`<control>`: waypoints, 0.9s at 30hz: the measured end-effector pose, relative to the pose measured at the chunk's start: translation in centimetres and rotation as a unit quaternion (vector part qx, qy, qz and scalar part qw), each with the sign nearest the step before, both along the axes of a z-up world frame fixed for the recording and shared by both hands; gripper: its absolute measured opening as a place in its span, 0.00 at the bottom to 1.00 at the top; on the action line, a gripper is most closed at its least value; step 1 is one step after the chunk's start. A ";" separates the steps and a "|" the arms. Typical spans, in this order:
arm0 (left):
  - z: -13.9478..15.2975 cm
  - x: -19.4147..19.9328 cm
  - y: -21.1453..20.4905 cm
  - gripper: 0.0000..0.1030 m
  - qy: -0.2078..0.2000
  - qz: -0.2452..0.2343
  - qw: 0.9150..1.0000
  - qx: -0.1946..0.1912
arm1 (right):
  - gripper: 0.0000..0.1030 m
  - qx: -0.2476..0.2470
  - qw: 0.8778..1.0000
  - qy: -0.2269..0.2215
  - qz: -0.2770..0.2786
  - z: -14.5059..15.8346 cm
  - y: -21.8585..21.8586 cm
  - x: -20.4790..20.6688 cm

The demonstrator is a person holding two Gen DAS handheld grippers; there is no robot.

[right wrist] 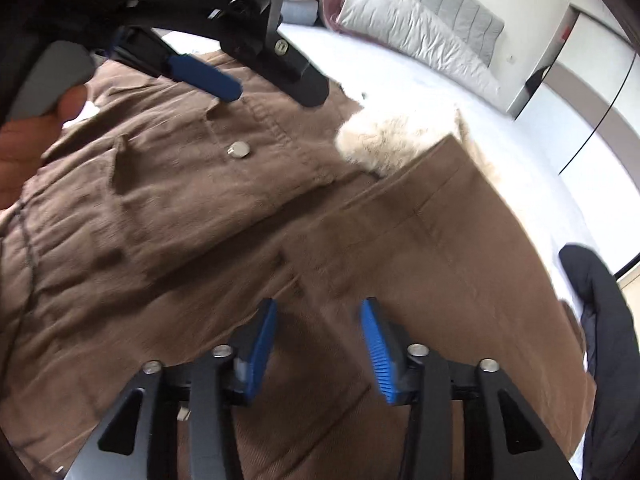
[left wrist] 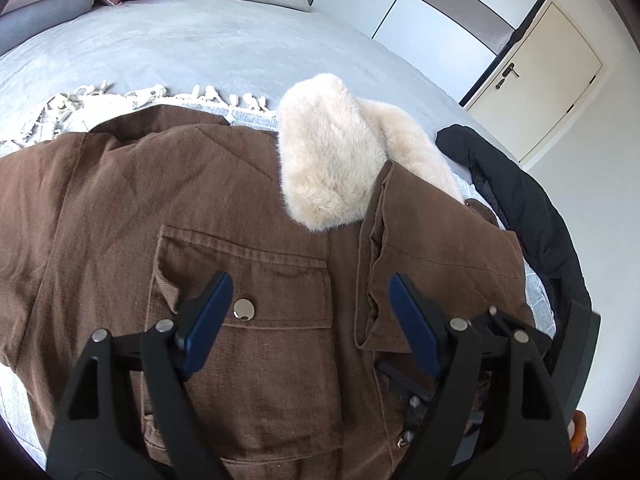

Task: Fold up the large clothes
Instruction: 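Grasp the remaining sleeve cuff with the left gripper and lift it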

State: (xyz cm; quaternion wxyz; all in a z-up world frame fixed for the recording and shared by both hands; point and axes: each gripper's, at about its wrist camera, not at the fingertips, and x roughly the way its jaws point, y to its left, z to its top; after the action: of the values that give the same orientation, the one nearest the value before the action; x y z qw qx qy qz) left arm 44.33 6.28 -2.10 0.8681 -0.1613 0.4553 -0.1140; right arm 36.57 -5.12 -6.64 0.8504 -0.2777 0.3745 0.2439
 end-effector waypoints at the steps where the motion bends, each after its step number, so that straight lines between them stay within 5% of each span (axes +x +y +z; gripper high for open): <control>1: -0.1 0.1 -0.1 0.78 0.001 -0.002 1.000 -0.001 | 0.47 0.003 1.000 -0.004 -0.012 -0.2 -0.3 0.7; 5: -0.2 0.1 0.2 0.78 0.002 0.002 1.000 -0.004 | 0.15 0.052 0.998 0.014 -0.023 0.6 -1.1 1.9; 8: 0.0 -0.1 0.4 0.78 -0.001 0.007 1.000 -0.010 | 0.12 0.096 0.995 0.024 -0.023 2.8 -2.4 1.2; 12: 0.0 -0.1 -0.1 0.78 -0.003 -0.003 1.000 -0.003 | 0.12 0.130 0.990 0.052 -0.001 4.3 -3.0 -0.1; 16: -0.1 0.0 -0.4 0.78 0.001 -0.003 1.000 0.005 | 0.23 0.065 0.991 0.113 0.002 0.2 -0.3 0.5; 18: -0.1 0.0 -0.2 0.78 -0.001 -0.001 1.000 0.007 | 0.27 0.055 0.993 0.099 0.008 -0.1 0.9 0.6; 20: 0.1 -0.1 0.0 0.78 -0.007 0.006 1.000 0.005 | 0.41 0.094 0.988 0.120 0.010 1.5 0.6 0.7; 22: 0.2 -0.2 0.3 0.78 -0.011 0.021 1.000 0.006 | 0.43 0.150 0.980 0.129 0.012 3.1 -0.3 0.7; 25: 0.3 -0.2 0.8 0.78 -0.016 0.047 0.999 0.012 | 0.43 0.190 0.973 0.117 -0.057 3.9 -1.7 2.6; 27: 0.4 -0.2 1.1 0.78 -0.013 0.074 0.997 0.016 | 0.43 0.169 0.971 0.128 -0.106 1.9 -1.6 4.2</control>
State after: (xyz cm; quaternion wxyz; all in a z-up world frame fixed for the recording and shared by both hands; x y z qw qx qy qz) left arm 44.08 7.41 -1.68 0.8827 -0.1791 0.4323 -0.0448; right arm 40.76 -6.71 -4.75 0.8512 -0.0549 0.4605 0.2456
